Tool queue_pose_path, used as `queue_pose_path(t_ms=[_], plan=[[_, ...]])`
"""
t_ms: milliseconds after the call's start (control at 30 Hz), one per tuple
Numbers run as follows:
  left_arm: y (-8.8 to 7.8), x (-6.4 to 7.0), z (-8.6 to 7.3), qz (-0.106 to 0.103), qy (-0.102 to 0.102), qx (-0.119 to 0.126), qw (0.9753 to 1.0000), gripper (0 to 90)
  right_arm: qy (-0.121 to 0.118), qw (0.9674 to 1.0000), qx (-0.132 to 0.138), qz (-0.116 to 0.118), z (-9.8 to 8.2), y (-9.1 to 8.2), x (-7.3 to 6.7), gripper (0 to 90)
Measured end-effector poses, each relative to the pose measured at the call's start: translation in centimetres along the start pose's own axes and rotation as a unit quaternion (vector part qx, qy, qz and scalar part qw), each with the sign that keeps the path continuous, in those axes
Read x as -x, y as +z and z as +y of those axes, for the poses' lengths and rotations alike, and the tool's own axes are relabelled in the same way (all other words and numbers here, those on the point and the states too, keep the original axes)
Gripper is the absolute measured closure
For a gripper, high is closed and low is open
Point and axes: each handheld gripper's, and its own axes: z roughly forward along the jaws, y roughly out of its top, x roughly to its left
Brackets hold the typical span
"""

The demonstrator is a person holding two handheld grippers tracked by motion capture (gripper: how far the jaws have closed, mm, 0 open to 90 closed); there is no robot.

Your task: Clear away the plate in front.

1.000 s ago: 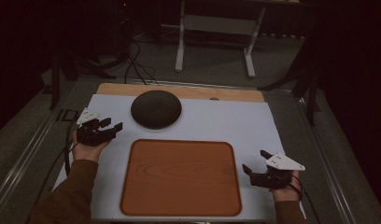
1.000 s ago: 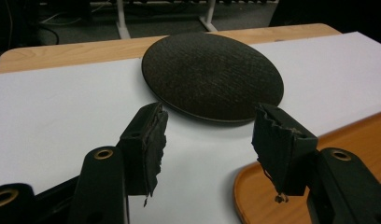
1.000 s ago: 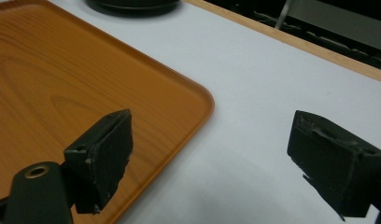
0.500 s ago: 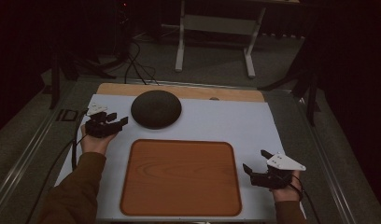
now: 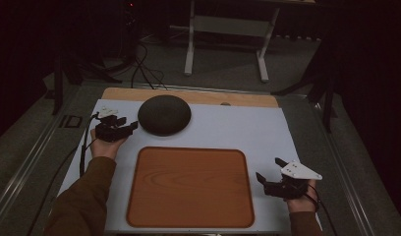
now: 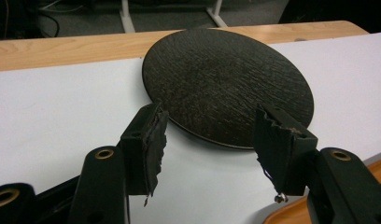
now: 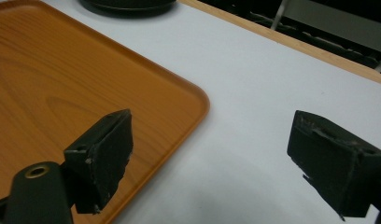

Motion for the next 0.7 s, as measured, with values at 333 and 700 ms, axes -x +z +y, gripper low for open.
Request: queue_pose_path(t_ms=[333,700], plan=[[1.2,-0.2,0.2,0.002,-0.009,-0.006,0.9999,44.5,0.001,1.0,-0.001,-0.002,0.0,0.0,0.0,14.0],[2.3,-0.3,0.4,0.006,-0.011,-0.018,0.9998,44.2,0.001,1.0,0.0,-0.001,0.0,-0.1,0.1,14.0]])
